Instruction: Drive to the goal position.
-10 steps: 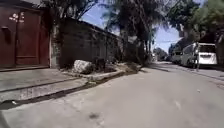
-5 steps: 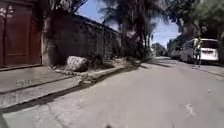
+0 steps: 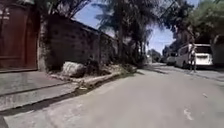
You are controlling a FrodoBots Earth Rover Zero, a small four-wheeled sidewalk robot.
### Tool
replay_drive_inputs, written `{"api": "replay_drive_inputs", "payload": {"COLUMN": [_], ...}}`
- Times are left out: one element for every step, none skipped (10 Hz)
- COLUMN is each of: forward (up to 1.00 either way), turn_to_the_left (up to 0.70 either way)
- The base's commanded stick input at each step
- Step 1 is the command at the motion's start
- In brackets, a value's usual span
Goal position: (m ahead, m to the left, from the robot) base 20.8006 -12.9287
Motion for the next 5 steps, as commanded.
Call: {"api": "replay_drive_inputs", "payload": {"forward": [0.11, 0.11, 0.11, 0.11, 0.12], "turn_to_the_left": [-0.23, -0.22, -0.21, -0.22, -0.23]}}
